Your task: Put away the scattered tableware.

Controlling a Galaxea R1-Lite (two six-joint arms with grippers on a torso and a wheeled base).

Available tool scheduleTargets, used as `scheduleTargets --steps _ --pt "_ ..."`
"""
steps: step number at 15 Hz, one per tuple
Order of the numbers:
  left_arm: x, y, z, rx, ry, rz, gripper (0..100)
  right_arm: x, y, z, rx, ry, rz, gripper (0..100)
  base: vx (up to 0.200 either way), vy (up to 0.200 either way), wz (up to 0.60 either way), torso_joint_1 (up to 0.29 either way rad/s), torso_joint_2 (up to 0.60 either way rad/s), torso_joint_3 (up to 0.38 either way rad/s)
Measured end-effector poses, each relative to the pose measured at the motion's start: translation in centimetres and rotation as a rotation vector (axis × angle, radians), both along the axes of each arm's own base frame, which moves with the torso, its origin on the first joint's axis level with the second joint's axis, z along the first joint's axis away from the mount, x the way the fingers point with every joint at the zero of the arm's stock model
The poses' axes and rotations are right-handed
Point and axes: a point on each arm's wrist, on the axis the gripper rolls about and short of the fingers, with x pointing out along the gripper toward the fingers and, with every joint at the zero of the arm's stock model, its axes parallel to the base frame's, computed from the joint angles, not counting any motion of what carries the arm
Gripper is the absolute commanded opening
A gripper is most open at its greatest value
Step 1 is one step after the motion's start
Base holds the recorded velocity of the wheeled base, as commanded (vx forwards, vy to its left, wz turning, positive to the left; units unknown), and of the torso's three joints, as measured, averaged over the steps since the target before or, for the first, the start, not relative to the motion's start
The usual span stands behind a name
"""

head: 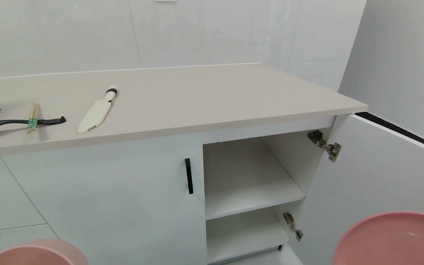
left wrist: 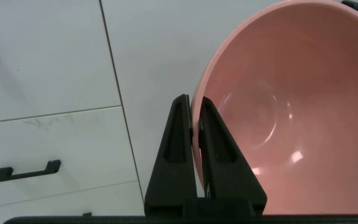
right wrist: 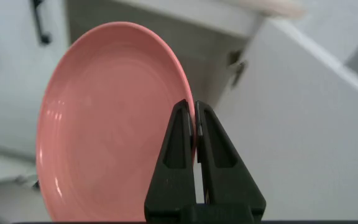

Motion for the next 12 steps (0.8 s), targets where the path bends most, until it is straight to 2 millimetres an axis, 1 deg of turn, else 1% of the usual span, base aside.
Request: scheduleTargets --steps 2,4,6,7,9,12 --pt "0.0 0.0 0.0 0.001 0.0 0.0 0 2.0 0.2 -0.3 -0.057 0.104 0.13 0 0.0 0.0 0.0 0.0 0.0 0.0" --pt "0.0 0.0 0.0 0.005 0.0 0.0 0 4.2 0.8 -0.3 -0.092 0.163 0.233 0 0.0 0.0 0.0 0.0 0.0 0.0" --pt "0.0 0.0 0.0 0.005 0.0 -0.002 0 6.7 1.5 -0.4 -0.116 0.197 0.286 0 0.0 0.0 0.0 0.0 0.0 0.0" --pt "0.0 0.0 0.0 0.005 0.0 -0.002 0 8.3 1.9 -0.7 -0.133 0.228 0.305 0 0.0 0.0 0.0 0.0 0.0 0.0" --pt "0.0 0.0 0.0 0.005 0.0 -0.004 0 11.4 2.7 -2.2 -0.177 0.312 0.338 0 0.0 0.0 0.0 0.0 0.0 0.0" --pt "0.0 0.0 0.0 0.005 -0.001 -0.006 0 15.6 4.1 -5.4 -0.234 0.439 0.395 0 0.0 0.0 0.0 0.0 0.0 0.0"
